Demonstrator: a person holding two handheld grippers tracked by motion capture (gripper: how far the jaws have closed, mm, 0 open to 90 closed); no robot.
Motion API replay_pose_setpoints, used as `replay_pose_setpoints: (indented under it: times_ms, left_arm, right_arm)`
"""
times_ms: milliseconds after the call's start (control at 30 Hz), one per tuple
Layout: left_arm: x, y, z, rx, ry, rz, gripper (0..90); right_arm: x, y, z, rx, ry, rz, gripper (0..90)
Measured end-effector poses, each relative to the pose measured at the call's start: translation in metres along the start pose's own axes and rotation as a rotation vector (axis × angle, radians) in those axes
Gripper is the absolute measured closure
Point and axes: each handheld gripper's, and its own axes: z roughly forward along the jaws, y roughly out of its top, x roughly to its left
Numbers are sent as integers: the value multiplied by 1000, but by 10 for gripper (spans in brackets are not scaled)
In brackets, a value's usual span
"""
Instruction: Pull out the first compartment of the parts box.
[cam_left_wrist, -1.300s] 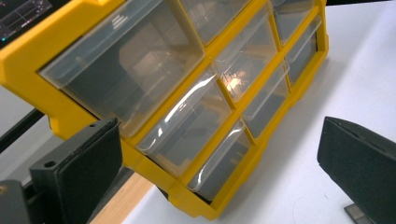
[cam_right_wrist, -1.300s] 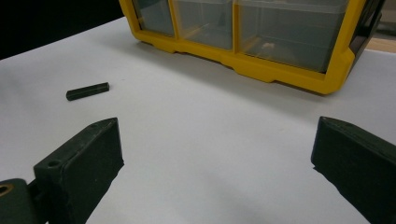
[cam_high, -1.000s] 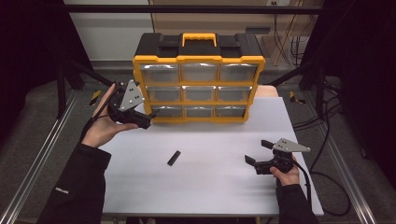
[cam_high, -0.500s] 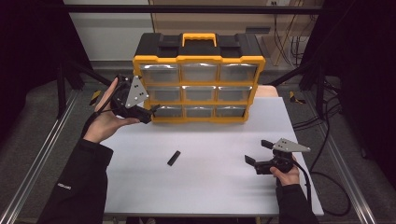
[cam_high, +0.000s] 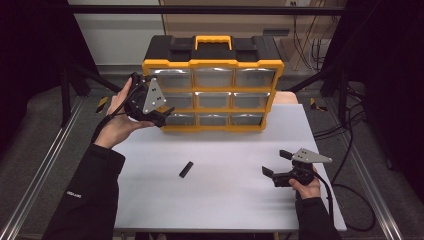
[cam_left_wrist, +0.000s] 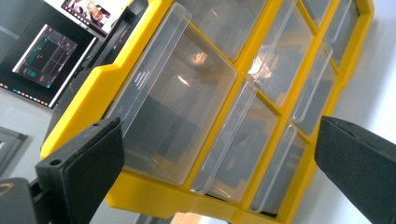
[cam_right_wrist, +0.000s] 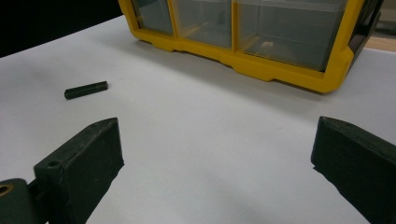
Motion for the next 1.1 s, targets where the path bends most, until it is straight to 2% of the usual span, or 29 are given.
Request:
replay_pose_setpoints:
  times_ms: [33, 167, 567, 833, 1100]
  left_arm:
    - [1, 1, 1, 2, 7, 14, 14]
    - [3, 3, 4, 17, 24, 19, 15]
    - [7, 2, 15, 33, 54, 77, 16]
    - [8, 2, 23, 34, 59, 130, 21]
    - [7, 2, 28, 35, 86, 181, 40]
  right_arm:
    - [0, 0, 0, 0, 1, 0, 22]
    - [0, 0, 0, 4, -1, 1, 22]
    - [0, 0, 0, 4, -1, 0, 23]
    - [0, 0, 0, 2, -1, 1, 22]
    - [0, 0, 0, 1, -2, -1, 23]
